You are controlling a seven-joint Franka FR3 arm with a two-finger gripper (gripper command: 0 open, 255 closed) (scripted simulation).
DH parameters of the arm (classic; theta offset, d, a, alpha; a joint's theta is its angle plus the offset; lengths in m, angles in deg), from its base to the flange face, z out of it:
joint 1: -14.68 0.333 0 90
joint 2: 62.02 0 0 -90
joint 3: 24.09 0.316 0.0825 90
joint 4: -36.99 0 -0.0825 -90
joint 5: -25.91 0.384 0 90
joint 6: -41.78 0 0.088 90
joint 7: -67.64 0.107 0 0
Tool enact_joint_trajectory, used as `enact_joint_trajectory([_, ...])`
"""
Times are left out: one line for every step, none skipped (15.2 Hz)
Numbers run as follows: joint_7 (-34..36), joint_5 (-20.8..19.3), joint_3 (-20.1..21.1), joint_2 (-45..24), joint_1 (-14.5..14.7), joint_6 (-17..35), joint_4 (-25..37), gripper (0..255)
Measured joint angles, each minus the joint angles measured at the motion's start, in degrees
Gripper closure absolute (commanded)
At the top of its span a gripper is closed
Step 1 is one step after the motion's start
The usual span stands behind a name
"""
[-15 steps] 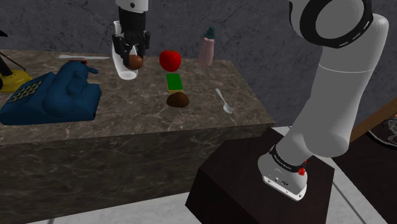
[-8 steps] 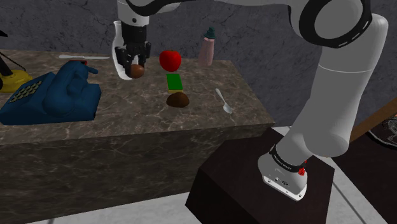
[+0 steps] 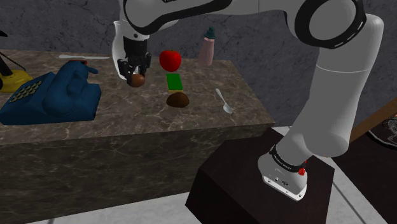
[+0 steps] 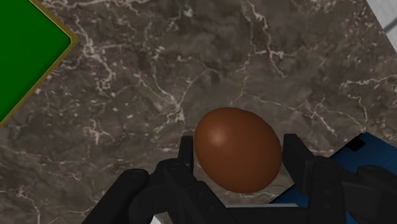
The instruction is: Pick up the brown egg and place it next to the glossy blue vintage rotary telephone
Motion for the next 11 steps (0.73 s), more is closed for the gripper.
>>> enact_joint_trajectory([0.0, 0.0, 0.0, 0.0, 0.0, 0.8, -0.9, 255])
enact_joint_trajectory([0.1, 0.0, 0.0, -0.2, 0.1, 1.6, -1.4, 255])
enact_joint_trajectory([0.0, -0.1, 0.0, -0.4, 0.0, 2.1, -1.7, 255])
enact_joint_trajectory([-0.1, -0.1, -0.1, -0.7, 0.0, 2.8, -2.1, 255])
enact_joint_trajectory([-0.1, -0.1, -0.1, -0.9, 0.0, 3.4, -2.4, 255])
enact_joint_trajectory([-0.2, -0.1, -0.1, -1.0, 0.0, 4.1, -3.1, 255])
enact_joint_trajectory([-0.2, -0.2, -0.1, -1.4, 0.0, 4.6, -3.3, 255])
enact_joint_trajectory([-0.3, -0.2, -0.2, -1.6, 0.0, 5.4, -3.8, 255])
enact_joint_trajectory([-0.2, -0.3, -0.2, -2.1, 0.1, 5.9, -3.9, 255])
enact_joint_trajectory([-0.2, -0.3, -0.2, -2.3, 0.1, 6.4, -4.1, 255])
enact_joint_trajectory([-0.3, -0.4, -0.3, -2.7, 0.1, 7.1, -4.4, 255])
